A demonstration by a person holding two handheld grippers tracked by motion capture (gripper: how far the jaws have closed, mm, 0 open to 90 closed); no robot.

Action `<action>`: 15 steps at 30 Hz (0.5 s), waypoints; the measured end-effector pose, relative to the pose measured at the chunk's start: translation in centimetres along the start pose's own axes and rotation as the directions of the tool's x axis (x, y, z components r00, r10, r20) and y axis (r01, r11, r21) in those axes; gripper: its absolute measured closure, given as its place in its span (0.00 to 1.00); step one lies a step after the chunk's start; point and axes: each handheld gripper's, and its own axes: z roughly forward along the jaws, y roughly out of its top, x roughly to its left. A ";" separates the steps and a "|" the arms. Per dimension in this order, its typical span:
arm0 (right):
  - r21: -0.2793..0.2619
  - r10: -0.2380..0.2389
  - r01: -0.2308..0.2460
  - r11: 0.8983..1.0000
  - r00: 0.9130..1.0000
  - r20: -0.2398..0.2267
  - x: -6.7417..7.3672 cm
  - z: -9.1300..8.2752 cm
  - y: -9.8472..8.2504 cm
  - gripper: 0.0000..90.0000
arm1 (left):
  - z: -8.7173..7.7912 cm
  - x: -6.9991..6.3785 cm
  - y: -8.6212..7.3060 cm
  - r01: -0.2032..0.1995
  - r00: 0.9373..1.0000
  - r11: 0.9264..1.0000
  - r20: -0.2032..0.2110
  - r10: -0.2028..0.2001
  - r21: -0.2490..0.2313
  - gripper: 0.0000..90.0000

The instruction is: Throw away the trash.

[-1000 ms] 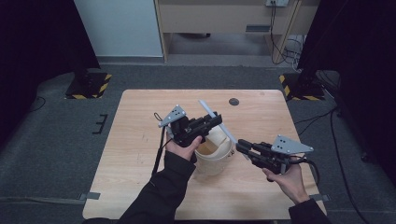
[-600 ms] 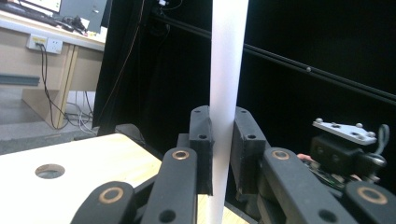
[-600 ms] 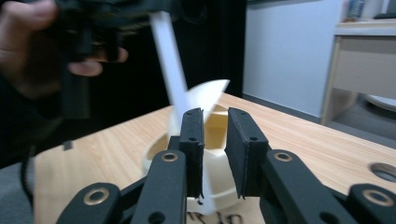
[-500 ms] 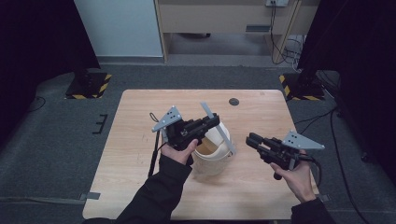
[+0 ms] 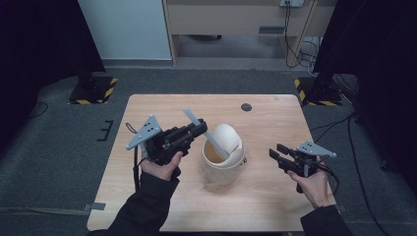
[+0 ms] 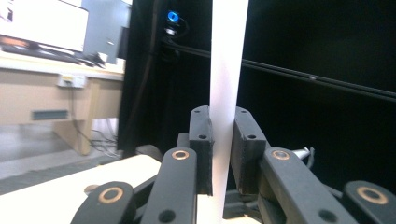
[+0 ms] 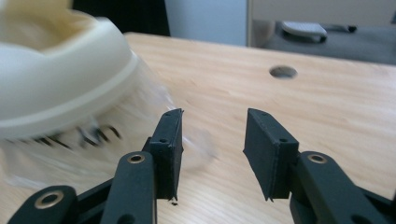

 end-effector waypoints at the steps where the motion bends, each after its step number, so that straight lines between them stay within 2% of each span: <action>1: 0.010 0.000 0.000 1.000 1.000 0.005 -0.1 0.1 -0.2 0.62 | -0.3 0.2 0.1 -0.009 1.000 1.000 -0.017 0.009 -0.004 0.89; 5: 0.041 0.004 -0.006 0.999 1.000 0.027 -0.9 0.5 -1.2 0.59 | -1.2 1.1 0.0 -0.020 0.998 1.000 -0.063 0.019 -0.009 0.89; 7: 0.055 0.007 -0.009 0.998 0.999 0.039 -1.2 0.7 -1.7 0.58 | -1.1 1.4 -0.4 -0.027 0.996 1.000 -0.079 0.028 0.008 0.89; 11: 0.090 0.002 -0.008 0.996 0.998 0.063 -2.0 0.9 -2.4 0.54 | -0.4 2.1 -1.7 -0.043 0.994 0.998 -0.102 0.048 0.050 0.89; 15: 0.110 0.010 -0.020 0.994 0.996 0.090 -2.8 1.0 -3.0 0.50 | 0.4 2.7 -3.1 -0.037 0.993 0.996 -0.110 0.046 0.087 0.89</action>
